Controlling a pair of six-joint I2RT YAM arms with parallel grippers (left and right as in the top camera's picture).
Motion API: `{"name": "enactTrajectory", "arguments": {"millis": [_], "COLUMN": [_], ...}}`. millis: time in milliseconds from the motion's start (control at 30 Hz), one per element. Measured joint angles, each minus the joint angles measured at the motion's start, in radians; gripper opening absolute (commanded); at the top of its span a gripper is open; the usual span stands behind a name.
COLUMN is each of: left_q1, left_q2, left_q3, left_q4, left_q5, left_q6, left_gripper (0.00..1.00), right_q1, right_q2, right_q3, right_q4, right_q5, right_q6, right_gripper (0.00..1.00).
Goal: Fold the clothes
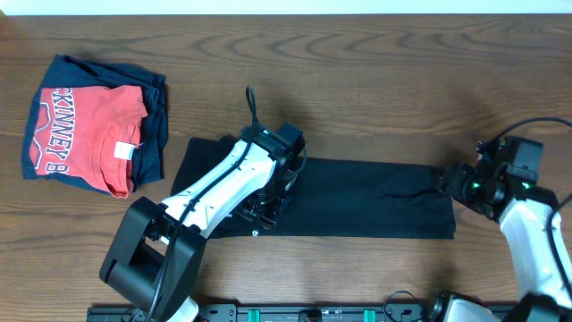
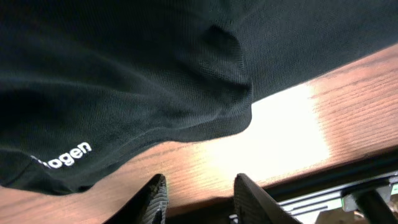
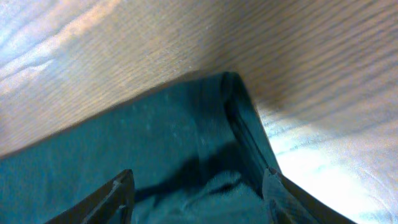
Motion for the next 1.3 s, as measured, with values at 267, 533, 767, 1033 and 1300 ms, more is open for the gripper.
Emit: {"name": "enactTrajectory", "arguments": {"millis": [267, 533, 767, 1033, 1300], "left_q1": [0.000, 0.013, 0.106, 0.182, 0.192], "left_q2": [0.000, 0.000, 0.000, 0.000, 0.000], "left_q3": [0.000, -0.001, -0.002, -0.049, -0.189], "left_q4": [0.055, 0.060, 0.064, 0.135, 0.256], "left_q5": [-0.018, -0.142, -0.172, -0.137, -0.106], "left_q6": [0.000, -0.003, -0.003, -0.004, -0.004], "left_gripper": [0.46, 0.54, 0.63, 0.69, 0.71], "right_q1": [0.046, 0.043, -0.024, -0.027, -0.027], "right_q2": [0.148, 0.184, 0.082, -0.011, 0.019], "right_q3": [0.000, 0.000, 0.000, 0.002, 0.002], "right_q4": [0.069, -0.024, -0.084, -0.082, -0.061], "right_q5": [-0.018, 0.079, 0.173, 0.176, 0.161], "right_q6": [-0.012, 0.034, 0.109, 0.090, 0.071], "right_gripper": [0.33, 0.01, 0.12, 0.57, 0.59]}}
